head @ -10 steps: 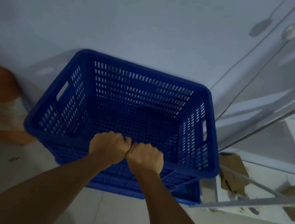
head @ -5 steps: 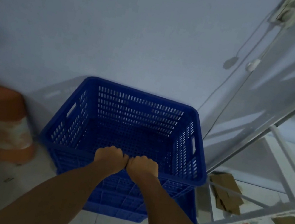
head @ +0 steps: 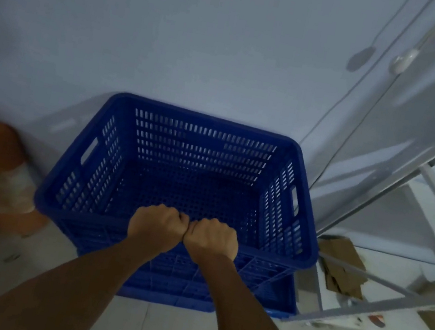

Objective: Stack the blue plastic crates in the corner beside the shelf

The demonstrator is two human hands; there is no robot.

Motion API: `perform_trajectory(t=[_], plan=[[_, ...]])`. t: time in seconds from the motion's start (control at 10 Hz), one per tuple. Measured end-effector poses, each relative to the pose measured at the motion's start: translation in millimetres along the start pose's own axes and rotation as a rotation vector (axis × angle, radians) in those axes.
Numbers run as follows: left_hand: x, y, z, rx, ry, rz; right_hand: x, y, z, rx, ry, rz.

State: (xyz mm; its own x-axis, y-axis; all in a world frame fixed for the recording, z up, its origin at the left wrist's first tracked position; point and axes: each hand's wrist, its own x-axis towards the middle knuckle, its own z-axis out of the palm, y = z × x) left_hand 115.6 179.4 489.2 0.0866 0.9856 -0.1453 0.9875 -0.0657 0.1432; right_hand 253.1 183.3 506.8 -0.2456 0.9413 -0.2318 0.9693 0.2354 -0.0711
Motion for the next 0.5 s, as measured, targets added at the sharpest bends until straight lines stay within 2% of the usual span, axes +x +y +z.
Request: perform_trajectory(t=[0.1,0.2,0.3,0.4,0.5], plan=[[-20,-2,3,0.086,-0.070,-0.012,-15,-4,-10,-0.061,-0.057,-0.040],[-28,4,2,0.118,-0.060,0.020,-26,-5,-7,-0.079,-0.121,-0.043],[-38,10,-11,0.069,-0.105,-0.018,-35,-7,-9,-0.072,-0.114,-0.032],[-50,7,-27,-0.074,-0.008,-0.076,-48,-9,-18,-0.081,-0.026,-0.042],[-59,4,-63,-0.092,0.040,-0.087,-55,-12,-43,0.130,0.082,0.009]])
